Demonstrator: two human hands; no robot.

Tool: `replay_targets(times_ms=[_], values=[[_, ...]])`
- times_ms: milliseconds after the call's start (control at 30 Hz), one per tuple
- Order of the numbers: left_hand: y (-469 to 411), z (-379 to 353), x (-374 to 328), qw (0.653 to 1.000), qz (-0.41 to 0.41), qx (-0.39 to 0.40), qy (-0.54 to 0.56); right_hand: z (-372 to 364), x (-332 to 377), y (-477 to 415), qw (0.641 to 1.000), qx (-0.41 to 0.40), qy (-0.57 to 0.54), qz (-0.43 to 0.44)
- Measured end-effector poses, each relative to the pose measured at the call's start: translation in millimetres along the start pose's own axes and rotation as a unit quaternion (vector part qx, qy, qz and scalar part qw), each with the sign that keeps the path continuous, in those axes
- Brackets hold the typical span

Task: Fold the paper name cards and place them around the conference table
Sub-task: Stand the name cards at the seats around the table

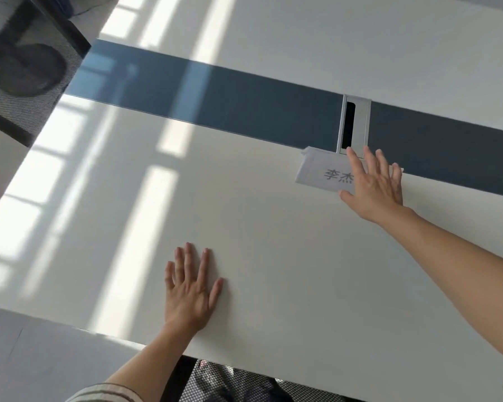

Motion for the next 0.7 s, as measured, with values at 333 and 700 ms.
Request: replay_targets(times_ms=[333,700], values=[[20.3,72.2,-7.5,0.989,0.029,0.087,0.118,24.3,-1.1,105.3,0.952,-0.024,-0.299,-0.058],[166.4,125.9,29.3,0.869,0.055,0.134,0.473,-0.4,47.9,355.1,0.773,0.067,-0.604,-0.181]])
Point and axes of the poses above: each hand's wrist, its own y-axis away from the middle knuckle, its own z-axis out of the back of the hand, x = y × z, the point moved 7 cm from there along -y, towards the middle knuckle, and after that the axes turned 15 degrees about y, right-handed, at the moved point
